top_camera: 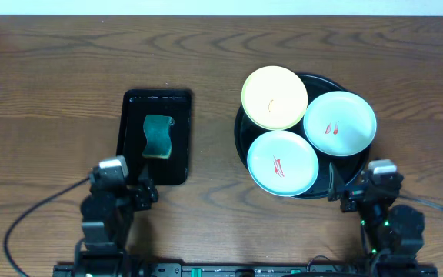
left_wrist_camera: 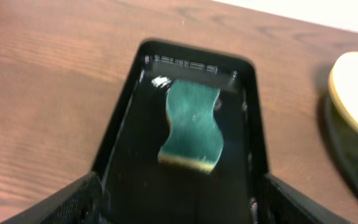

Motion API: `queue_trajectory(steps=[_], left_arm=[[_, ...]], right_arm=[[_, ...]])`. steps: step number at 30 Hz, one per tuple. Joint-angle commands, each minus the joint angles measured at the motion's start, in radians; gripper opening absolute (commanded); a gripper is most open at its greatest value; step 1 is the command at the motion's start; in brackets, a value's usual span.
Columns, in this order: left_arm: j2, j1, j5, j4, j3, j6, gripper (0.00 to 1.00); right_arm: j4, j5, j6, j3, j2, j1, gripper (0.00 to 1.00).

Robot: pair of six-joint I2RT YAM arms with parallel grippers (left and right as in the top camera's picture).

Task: Clean dirty plates on tray and stack at the side
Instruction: 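Reach left gripper to green sponge and right gripper to front pale green plate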

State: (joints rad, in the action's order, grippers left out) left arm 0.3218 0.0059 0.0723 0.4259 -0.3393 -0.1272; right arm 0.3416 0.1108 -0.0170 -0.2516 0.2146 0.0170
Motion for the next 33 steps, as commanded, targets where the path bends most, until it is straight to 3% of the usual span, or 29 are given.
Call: queue_trajectory(steps=[1,9,16,22,28,33], left_arm=[[0.107,0.006,0.006,0.072,-0.148,-0.009,0.81],[0.386,0.006,0.046,0.34,-0.485,-0.009,0.81],[0.523,0.006,0.047,0.565,-0.686,-0.009,0.81],[0.541,0.006,0.064,0.529,-0.686,-0.01,0.81],[0.569,0.006,0.078,0.337,-0.69,-0.002,0.81],[0.718,-0.014,0.077,0.315,-0.751,0.023,0.8]], right_arm=[[0.05,-0.017,0.032,-0.119,0.117,0.011,0.99],[0.325,0.01,0.05,-0.42,0.486,0.011,0.99],[0.414,0.073,0.094,-0.528,0.611,0.011,0.99],[0.393,0.257,0.094,-0.528,0.621,0.011,0.99],[0.413,0.214,0.099,-0.528,0.66,0.011,0.99],[0.461,0.138,0.142,-0.528,0.745,0.011,0.97]])
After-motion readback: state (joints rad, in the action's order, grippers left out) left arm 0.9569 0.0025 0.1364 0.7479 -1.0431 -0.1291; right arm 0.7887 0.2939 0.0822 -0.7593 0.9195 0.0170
